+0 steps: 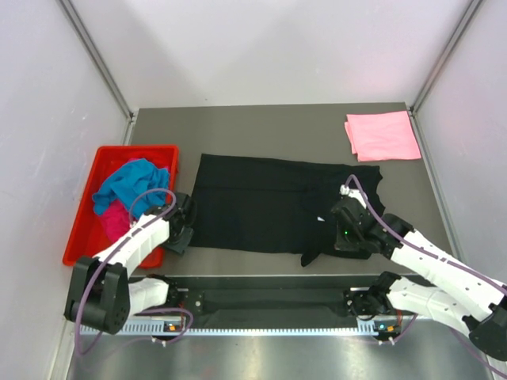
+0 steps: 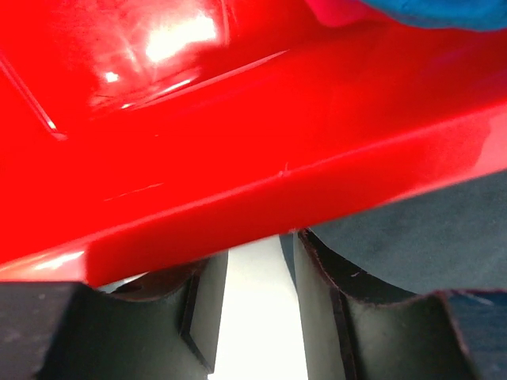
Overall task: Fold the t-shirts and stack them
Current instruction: Fold the tshirt
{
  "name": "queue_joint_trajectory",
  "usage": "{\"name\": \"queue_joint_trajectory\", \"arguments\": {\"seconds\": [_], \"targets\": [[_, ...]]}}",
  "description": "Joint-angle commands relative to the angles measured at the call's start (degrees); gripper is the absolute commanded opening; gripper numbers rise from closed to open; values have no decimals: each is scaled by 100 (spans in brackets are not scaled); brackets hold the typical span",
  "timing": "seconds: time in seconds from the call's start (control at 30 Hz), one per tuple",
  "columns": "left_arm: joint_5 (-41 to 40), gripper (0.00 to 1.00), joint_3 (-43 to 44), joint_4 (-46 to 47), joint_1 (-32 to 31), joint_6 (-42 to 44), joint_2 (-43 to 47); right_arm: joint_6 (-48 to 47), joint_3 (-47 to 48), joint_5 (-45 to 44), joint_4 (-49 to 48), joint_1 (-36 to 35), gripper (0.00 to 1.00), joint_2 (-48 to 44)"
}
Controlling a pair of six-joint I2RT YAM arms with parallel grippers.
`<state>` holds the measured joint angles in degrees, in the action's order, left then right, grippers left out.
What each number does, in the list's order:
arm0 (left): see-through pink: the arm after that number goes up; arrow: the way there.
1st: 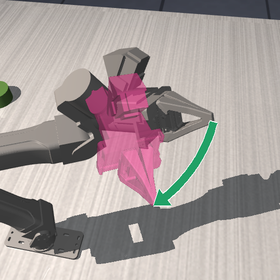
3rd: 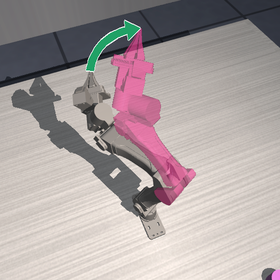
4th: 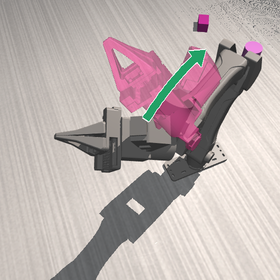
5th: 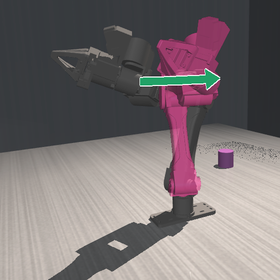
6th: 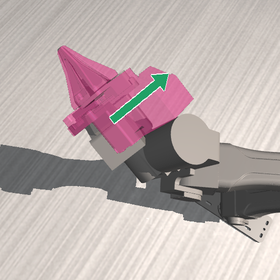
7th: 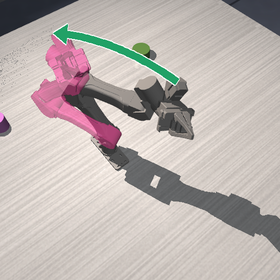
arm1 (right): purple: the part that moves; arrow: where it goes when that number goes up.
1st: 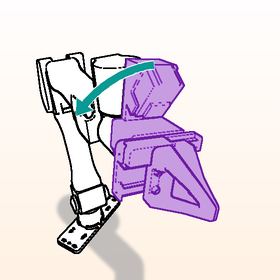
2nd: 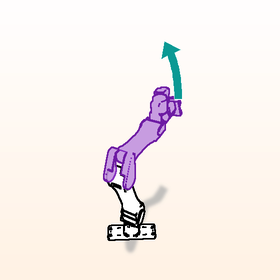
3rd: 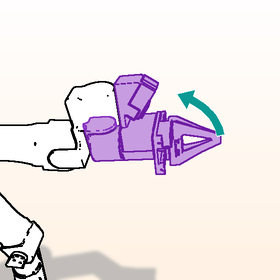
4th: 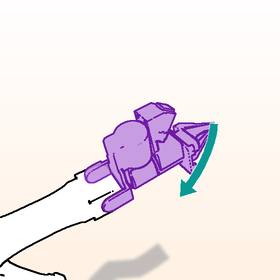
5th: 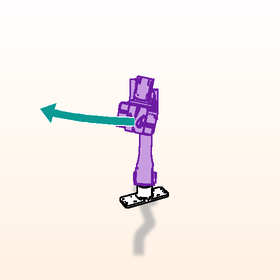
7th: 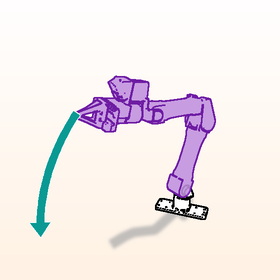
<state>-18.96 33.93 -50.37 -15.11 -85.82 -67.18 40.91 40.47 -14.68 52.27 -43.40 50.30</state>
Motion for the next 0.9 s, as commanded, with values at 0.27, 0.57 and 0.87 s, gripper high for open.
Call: {"name": "queue_joint_trajectory", "arguments": {"seconds": [0.27, 0.57, 0.87], "targets": [[-81, 34, -132, 352, -53, -119, -296, -48, 14, 0, -103, 86, 0, -144], [-257, 0, 192, 282, -71, 206, 143, 154, 75, -193, 90, 86, 0, -179], [-477, 0, 456, 256, -132, 391, 222, 251, 453, -492, 292, 95, 0, -3]]}}
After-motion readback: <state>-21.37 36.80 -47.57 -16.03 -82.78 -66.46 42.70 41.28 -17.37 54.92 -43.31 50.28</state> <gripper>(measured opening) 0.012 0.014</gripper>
